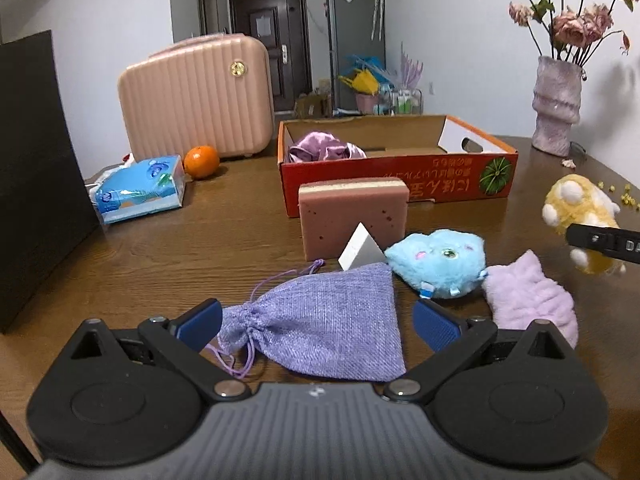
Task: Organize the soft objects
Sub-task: 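Close the left gripper on the purple drawstring pouch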
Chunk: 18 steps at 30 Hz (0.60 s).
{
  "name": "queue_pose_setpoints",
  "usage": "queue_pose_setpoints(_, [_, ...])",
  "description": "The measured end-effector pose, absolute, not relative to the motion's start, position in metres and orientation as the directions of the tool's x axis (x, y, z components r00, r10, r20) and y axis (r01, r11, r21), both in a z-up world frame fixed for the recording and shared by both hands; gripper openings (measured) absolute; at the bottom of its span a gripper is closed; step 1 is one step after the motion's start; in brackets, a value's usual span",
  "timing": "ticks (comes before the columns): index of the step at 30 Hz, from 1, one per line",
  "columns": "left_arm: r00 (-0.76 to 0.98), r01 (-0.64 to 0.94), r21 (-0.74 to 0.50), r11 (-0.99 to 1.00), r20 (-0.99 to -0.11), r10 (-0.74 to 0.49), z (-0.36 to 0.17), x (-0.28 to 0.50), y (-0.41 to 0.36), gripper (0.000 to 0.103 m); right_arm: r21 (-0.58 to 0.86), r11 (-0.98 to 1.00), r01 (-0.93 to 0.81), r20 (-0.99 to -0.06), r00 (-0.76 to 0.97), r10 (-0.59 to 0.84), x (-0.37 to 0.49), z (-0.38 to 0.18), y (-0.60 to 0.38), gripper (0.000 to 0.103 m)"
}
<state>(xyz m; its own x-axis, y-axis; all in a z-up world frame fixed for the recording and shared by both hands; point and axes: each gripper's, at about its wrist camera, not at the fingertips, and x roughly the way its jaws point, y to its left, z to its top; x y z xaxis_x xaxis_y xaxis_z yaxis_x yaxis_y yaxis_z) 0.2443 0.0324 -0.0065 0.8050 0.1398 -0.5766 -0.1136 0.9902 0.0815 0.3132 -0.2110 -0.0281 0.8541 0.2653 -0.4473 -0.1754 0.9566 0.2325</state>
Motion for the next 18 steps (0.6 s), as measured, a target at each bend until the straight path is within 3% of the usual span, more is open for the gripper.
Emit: queue_pose_setpoints(18, [0.716,-0.075,0.098,0.992,-0.687,0.121,-0.037,0.294,0.044,0.103,0.219,0.965,-0.145,-0.456,0.859,0.233,0.315,-0.032,-0.21,0.046])
